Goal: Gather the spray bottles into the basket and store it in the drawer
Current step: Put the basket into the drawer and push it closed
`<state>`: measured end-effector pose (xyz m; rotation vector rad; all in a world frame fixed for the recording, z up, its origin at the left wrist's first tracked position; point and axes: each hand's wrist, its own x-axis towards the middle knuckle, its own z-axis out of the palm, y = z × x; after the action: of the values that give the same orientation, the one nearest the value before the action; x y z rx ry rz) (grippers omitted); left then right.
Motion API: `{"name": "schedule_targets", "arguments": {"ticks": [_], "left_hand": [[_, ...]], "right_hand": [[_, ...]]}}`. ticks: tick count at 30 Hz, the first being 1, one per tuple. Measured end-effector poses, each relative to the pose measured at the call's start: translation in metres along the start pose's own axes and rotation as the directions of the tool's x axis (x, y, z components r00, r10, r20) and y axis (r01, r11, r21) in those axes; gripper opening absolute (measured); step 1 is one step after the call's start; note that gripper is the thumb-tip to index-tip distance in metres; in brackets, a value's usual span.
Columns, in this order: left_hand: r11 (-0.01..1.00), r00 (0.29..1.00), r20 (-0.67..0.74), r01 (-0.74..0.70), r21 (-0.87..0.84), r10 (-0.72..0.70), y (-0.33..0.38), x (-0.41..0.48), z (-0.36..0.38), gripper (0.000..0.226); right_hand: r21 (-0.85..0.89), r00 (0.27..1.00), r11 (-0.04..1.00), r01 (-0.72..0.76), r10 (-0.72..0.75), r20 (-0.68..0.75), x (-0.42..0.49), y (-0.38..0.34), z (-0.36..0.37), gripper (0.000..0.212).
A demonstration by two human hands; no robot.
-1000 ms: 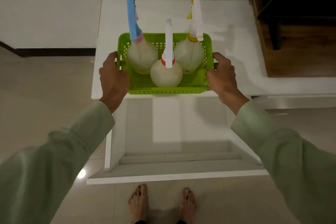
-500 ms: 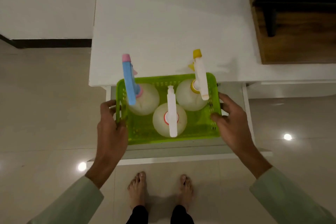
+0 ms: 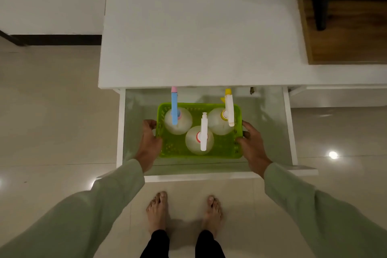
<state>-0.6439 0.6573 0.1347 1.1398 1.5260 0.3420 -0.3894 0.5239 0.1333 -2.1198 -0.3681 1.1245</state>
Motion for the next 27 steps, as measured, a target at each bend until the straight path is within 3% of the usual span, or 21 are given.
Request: {"name": "schedule_targets", "arguments": {"ticks": [7,13,20,22,27], "left_hand": [[0.989,0.99,-0.05,0.135,0.068,-0.132,-0.041,0.042,0.031,0.038],[0.978,0.985,0.015,0.172,0.119,-0.175,-0.078,0.063,0.046,0.041],[0.969,0.974,0.05,0.213,0.129,-0.221,-0.09,0.07,0.047,0.041],[0.969,0.972,0.07,0.216,0.123,-0.225,-0.089,0.069,0.045,0.043],[0.94,0.95,0.098,0.272,0.203,-0.296,-0.079,0.051,0.03,0.064]], "right_hand": [[-0.127,0.997,0.989,-0.077,0.075,-0.016,0.047,0.029,0.022,0.04],[-0.221,0.991,0.967,-0.129,0.132,-0.001,0.074,0.057,0.034,0.041],[-0.205,0.981,0.964,-0.171,0.186,0.054,0.082,0.065,0.039,0.029],[-0.211,0.973,0.957,-0.197,0.218,0.081,0.082,0.063,0.036,0.033],[-0.285,0.937,0.918,-0.275,0.323,0.135,0.062,0.049,0.021,0.071]]}}
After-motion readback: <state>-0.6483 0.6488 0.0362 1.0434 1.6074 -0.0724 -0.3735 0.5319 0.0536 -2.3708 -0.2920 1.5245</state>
